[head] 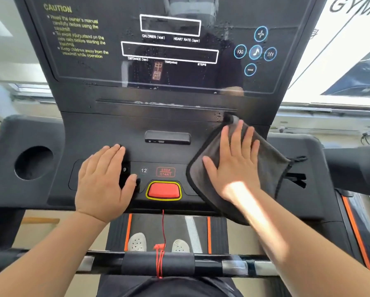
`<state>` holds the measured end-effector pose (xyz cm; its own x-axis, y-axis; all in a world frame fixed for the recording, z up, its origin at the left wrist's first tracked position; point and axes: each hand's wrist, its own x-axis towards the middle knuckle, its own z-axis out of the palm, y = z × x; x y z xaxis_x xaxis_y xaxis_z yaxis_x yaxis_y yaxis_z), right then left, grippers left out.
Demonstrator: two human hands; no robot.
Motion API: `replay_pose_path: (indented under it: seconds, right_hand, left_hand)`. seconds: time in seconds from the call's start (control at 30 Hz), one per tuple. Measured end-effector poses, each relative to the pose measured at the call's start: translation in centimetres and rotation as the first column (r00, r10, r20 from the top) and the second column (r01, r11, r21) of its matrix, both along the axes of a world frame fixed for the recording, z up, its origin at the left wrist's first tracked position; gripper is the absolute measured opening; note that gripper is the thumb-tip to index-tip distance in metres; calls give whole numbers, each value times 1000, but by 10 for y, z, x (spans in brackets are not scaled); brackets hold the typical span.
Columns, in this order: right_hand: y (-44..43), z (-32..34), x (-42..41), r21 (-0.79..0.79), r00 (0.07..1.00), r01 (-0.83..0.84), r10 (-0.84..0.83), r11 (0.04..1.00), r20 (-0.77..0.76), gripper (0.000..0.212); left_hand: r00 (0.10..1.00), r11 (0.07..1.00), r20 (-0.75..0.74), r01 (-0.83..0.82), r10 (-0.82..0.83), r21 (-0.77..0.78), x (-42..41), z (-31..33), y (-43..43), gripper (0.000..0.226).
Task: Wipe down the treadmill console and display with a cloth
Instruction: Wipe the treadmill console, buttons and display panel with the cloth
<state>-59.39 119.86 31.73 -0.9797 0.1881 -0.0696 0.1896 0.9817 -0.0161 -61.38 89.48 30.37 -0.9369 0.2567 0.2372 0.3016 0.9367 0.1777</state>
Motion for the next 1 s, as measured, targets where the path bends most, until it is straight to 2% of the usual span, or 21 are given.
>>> replay_pose_path:
  seconds: [0.07, 0.13, 0.23, 0.3, 0.37, 0.47, 0.67, 0.9, 1.0]
  right_hand:
    - [-16, 1, -11, 7, 998, -58, 58, 998, -11, 84]
    - [-19, 2, -9, 19, 981, -194, 194, 981, 27, 77]
    - [-8, 2, 28, -16, 900, -432, 433, 902, 52, 68]
    - [10, -2, 57, -21, 857, -513, 513, 858, 51, 65]
    - [34, -5, 67, 11, 860, -510, 509, 860, 44, 68]
    - [54, -1, 40, 29, 912, -407, 405, 913, 72, 80]
    - [21, 4, -24, 103, 933, -358, 360, 928, -7, 83]
    - [28, -6, 41, 54, 844, -535, 532, 843, 59, 75]
    - [41, -6, 42, 40, 915, -404, 402, 914, 40, 81]
  left_hand:
    - [1000, 1000, -2, -1, 1, 1, 0, -1, 0, 67]
    - [1000, 1000, -7, 1, 0, 6, 0, -1, 0, 67]
    - [1000, 1000, -29, 10, -9, 18, 0, -1, 0, 66]
    - [999, 1000, -32, 11, -10, 19, 0, -1, 0, 66]
    - [999, 1000, -33, 12, -12, 15, 0, -1, 1, 65]
    - [999, 1000, -34, 19, -19, 12, 0, 1, 1, 65]
    - [1000, 1000, -25, 14, -14, 10, -1, 1, 0, 66]
    - [1000, 1000, -25, 15, -14, 23, -1, 1, -1, 66]
    - [1000, 1000, -10, 10, -10, 20, 0, 2, 0, 67]
